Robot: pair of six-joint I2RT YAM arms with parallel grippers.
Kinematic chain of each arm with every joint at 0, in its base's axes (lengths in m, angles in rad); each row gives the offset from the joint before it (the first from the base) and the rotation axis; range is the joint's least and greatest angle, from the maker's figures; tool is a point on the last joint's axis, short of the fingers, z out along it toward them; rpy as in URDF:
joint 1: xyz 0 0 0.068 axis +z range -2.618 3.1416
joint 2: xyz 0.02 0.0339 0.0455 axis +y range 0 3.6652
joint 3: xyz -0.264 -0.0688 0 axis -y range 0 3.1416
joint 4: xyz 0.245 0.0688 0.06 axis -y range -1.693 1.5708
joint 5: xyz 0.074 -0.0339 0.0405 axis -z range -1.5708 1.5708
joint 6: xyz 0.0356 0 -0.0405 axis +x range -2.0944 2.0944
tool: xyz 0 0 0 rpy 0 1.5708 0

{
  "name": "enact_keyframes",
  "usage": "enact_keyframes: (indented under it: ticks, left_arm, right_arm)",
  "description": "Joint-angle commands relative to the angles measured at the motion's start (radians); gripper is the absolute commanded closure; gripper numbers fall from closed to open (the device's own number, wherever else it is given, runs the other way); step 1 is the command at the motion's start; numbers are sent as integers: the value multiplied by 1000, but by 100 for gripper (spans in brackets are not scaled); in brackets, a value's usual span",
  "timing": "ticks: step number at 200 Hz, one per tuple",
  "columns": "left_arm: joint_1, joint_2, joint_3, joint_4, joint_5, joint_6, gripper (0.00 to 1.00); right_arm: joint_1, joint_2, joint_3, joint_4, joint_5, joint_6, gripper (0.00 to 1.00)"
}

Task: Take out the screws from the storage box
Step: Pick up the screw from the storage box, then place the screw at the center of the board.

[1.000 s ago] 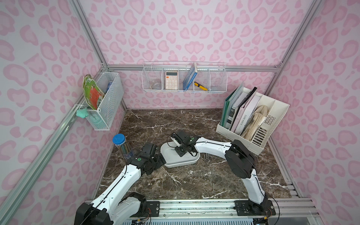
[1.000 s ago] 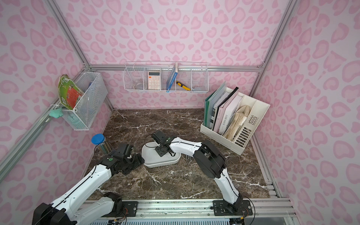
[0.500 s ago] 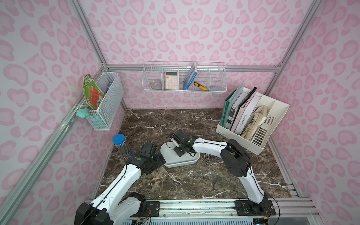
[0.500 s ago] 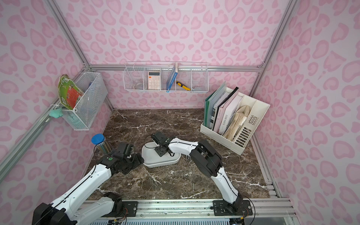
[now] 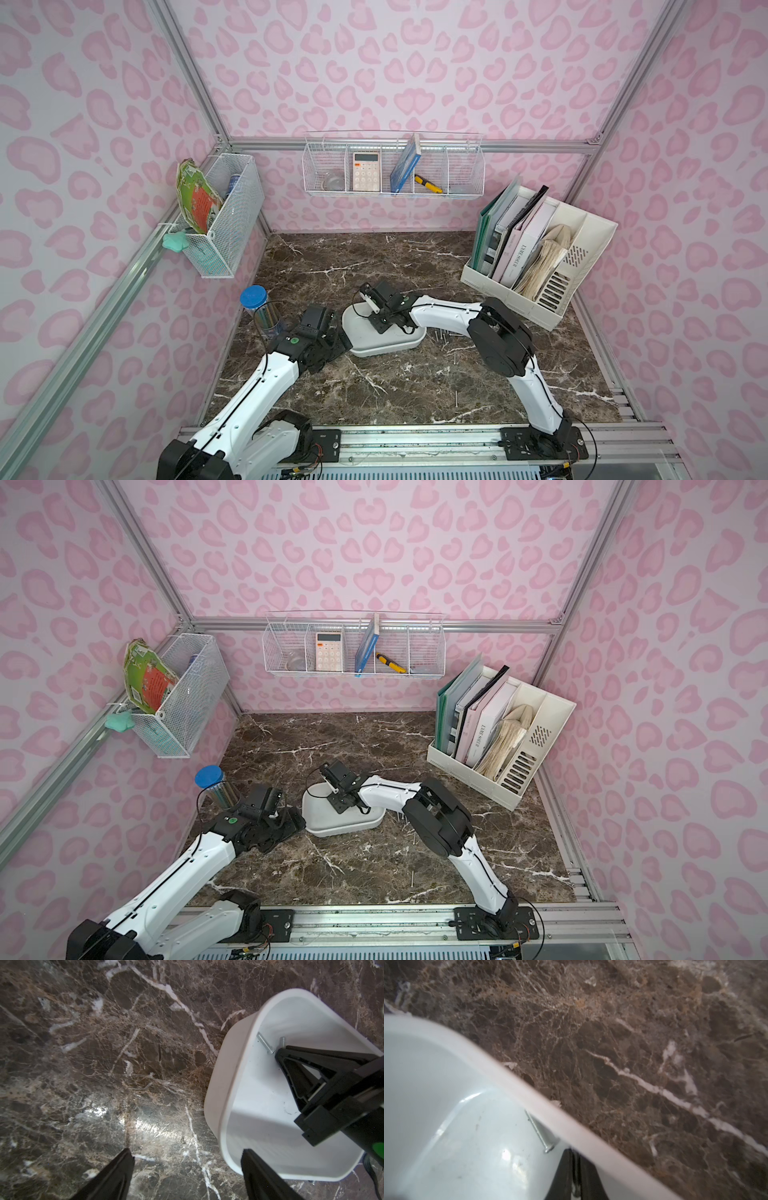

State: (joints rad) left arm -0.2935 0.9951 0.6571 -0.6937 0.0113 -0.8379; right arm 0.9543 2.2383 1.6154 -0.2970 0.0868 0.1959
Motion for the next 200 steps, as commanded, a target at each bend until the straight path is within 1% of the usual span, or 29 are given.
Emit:
enact_keyframes:
  ticks: [1,16,43,103,132,162,177,192,200]
  left_arm:
    - [2,-1,2,-9,-2,-5,14]
    - [2,-3,-1,-15,-8,-10,14]
    - [2,-11,-3,-21,-14,-11,14]
    - [2,1,22,-41,-8,8,14]
    - [2,18,43,-55,-9,20,14]
    - [0,25,61,-70,-33,25,15]
    - [-1,33,66,-84,-52,22,15]
    - [-2,41,70,-84,-51,23,15]
    - [-4,45,75,-82,-50,26,15]
  right_arm:
    - [-2,-11,-37,-115,23,27,91]
    - [-3,-27,-53,-111,32,41,95]
    - [-2,-47,-52,-120,31,61,98]
    - [-4,-115,-1,-140,30,105,99]
    - [-6,-176,-10,-140,33,123,99]
    - [-43,-270,-96,-132,38,160,99]
    - [-68,-344,-166,-131,43,174,99]
    - [-86,-443,-244,-127,90,183,99]
    - [-98,-493,-319,-131,132,195,99]
